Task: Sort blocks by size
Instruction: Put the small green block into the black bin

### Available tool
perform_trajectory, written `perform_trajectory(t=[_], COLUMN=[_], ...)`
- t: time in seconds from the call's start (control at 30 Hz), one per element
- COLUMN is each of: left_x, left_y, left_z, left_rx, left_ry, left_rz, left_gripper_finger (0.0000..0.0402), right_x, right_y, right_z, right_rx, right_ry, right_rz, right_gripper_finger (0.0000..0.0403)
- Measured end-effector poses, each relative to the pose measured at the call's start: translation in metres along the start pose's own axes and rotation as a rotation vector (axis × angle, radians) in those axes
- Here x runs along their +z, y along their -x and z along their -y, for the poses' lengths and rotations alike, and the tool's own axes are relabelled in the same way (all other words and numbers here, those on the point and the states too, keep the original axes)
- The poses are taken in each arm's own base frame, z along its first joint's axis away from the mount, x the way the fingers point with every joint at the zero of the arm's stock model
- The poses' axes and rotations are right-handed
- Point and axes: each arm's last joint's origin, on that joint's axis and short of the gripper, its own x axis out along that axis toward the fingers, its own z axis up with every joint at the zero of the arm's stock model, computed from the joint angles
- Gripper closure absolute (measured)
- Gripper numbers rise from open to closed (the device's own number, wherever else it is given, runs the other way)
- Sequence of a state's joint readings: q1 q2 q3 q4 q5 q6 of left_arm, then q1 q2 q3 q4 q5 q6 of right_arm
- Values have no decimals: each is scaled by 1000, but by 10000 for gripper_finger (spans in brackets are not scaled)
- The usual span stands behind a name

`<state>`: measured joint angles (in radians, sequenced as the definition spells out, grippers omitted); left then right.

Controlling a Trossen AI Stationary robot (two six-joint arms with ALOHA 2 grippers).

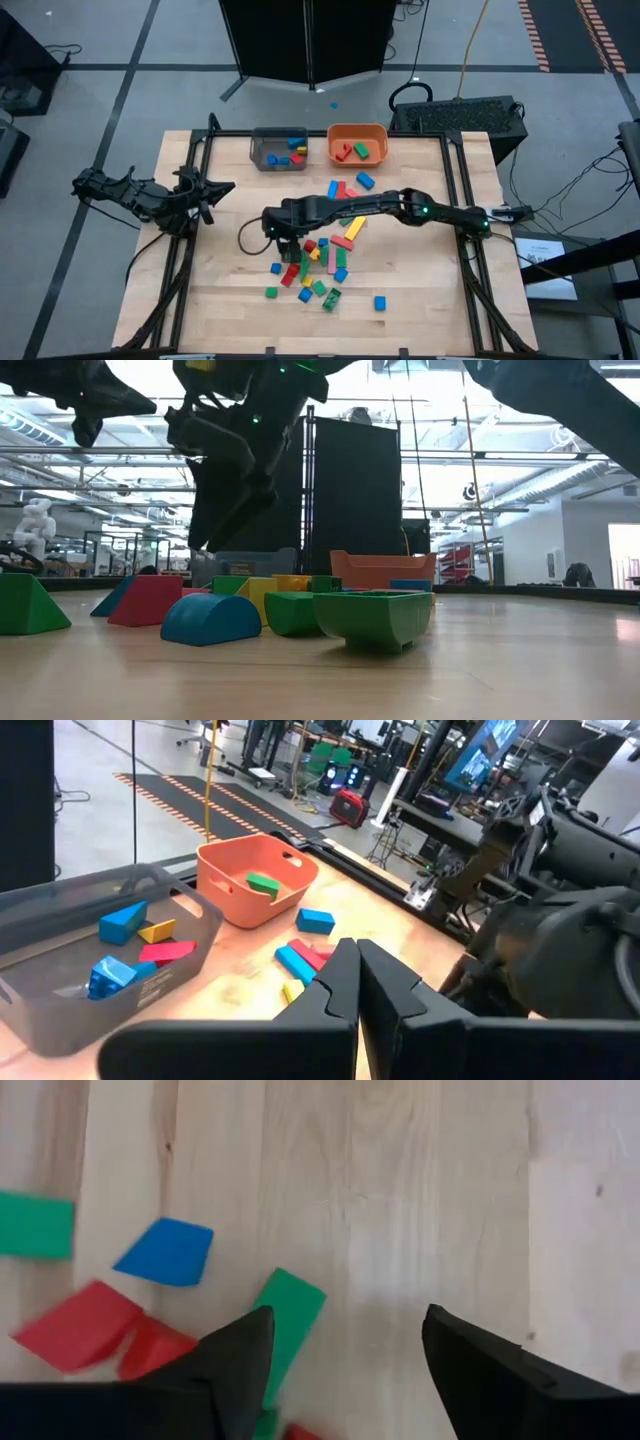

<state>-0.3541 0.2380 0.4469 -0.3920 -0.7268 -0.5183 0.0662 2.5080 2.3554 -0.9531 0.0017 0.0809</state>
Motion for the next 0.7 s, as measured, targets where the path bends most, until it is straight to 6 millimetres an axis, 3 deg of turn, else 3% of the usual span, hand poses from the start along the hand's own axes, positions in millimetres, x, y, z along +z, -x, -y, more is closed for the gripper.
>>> perform_trajectory(t=[0.33, 0.7], left_x=[0, -1], left_y=[0, 0], left_z=[1, 0], left_rx=[-17, -13], left_ry=[-1, -8], left_rz=[-10, -17], left_gripper_finger=[402, 402], right_x=[-18, -39], right_y=[-21, -48], right_z=[-32, -26], right_rx=[-3, -73], right_ry=[-128, -220], right_rz=[-54, -87], right_gripper_finger=[143, 146])
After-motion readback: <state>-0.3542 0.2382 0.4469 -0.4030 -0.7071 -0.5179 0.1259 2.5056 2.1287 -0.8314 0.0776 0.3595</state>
